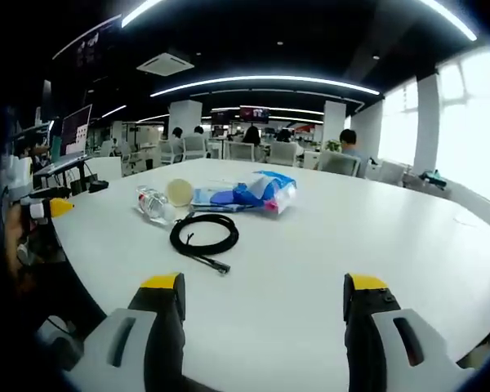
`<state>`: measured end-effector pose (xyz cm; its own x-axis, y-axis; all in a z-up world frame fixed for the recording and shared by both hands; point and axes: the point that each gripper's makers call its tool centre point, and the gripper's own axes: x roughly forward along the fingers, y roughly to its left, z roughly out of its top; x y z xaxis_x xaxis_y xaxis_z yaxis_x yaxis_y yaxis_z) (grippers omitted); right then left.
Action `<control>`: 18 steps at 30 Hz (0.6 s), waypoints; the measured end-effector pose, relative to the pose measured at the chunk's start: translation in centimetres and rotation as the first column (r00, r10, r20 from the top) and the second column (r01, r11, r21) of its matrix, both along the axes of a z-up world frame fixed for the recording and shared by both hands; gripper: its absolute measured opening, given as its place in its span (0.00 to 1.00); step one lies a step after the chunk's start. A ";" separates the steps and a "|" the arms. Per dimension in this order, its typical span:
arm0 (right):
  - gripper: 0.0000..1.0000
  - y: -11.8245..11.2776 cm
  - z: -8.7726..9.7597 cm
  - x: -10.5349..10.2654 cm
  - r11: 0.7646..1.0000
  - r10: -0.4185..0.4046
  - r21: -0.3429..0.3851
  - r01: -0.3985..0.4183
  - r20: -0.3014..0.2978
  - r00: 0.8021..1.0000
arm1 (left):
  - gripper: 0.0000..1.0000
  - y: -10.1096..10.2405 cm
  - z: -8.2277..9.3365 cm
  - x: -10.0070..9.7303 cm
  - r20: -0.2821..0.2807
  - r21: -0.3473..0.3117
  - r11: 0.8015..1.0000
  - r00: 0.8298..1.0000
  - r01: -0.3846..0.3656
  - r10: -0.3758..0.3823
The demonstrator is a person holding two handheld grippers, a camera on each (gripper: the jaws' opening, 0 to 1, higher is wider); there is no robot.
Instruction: Arrange the tabletop items into an orderly group along one side of the table until the central work area is clear of visible clutter.
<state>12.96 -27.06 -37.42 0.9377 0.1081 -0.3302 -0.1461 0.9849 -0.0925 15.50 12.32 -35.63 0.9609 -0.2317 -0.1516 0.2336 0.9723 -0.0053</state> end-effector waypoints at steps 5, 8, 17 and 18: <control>0.77 -0.6 -0.3 -0.1 1.000 -0.016 -0.011 0.015 -0.011 1.000 | 0.98 0.3 -0.1 -0.1 0.000 0.033 0.999 1.000 -0.011 0.011; 0.76 -0.8 -0.2 -0.1 1.000 -0.019 -0.002 0.018 -0.007 1.000 | 0.98 0.2 0.0 -0.1 0.001 0.026 1.000 1.000 -0.009 0.009; 0.77 -0.5 -0.4 0.0 1.000 -0.009 -0.004 0.009 -0.015 1.000 | 0.98 -0.1 0.5 -0.1 0.028 0.006 1.000 1.000 0.004 -0.004; 0.77 -0.5 -0.5 -0.1 1.000 -0.006 -0.011 0.005 -0.019 1.000 | 0.98 -0.1 0.5 -0.1 0.029 0.001 1.000 1.000 0.008 -0.008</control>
<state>12.91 -27.53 -37.96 0.9317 0.0991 -0.3495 -0.1426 0.9846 -0.1009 15.35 12.19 -35.15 0.9631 -0.2389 -0.1239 0.2410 0.9705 0.0023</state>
